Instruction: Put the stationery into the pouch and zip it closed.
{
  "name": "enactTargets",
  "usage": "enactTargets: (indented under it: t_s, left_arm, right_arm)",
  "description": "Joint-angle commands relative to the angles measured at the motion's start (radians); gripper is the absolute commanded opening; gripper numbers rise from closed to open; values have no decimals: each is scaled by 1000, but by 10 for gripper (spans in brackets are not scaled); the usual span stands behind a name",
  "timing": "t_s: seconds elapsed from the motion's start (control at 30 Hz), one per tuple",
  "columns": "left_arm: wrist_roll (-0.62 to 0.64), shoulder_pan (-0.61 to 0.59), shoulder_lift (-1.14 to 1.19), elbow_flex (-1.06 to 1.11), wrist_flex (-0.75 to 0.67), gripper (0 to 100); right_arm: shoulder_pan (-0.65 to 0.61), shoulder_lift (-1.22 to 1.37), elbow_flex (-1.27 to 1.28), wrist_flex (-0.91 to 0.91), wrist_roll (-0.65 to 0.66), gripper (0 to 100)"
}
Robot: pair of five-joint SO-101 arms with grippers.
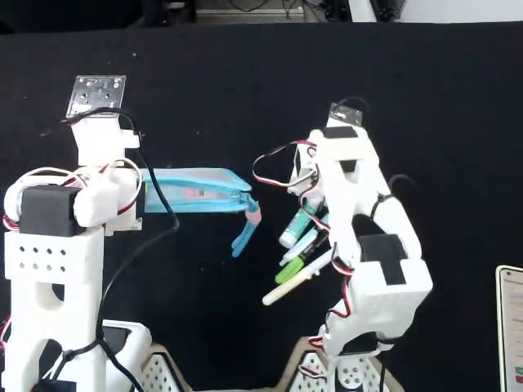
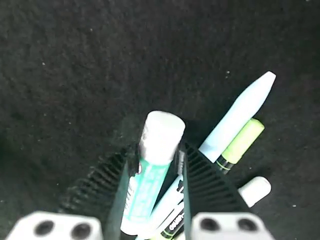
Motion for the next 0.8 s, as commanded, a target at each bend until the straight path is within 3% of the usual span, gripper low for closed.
enactTargets:
  t_s: [0.0, 0.13, 0.23, 0.53, 0.67, 0.77]
  left_arm:
    - [-5, 7, -15, -22, -3, 30]
    - [-5, 7, -15, -22, -3, 30]
    - [-5, 7, -15, -22, -3, 30]
    - [-5, 7, -15, -22, -5, 30]
    - [-5, 7, -15, -22, -5, 30]
    - [-5, 7, -15, -22, -5, 30]
  right_arm:
    - [11, 4, -84, 26, 46, 100]
    - [11, 4, -107, 25, 239, 92]
    - [11, 1, -108, 21, 354, 9]
    - [11, 79, -291, 29, 657, 53]
    - [11, 176, -377, 133, 595, 174]
    - [11, 220, -472, 258, 491, 194]
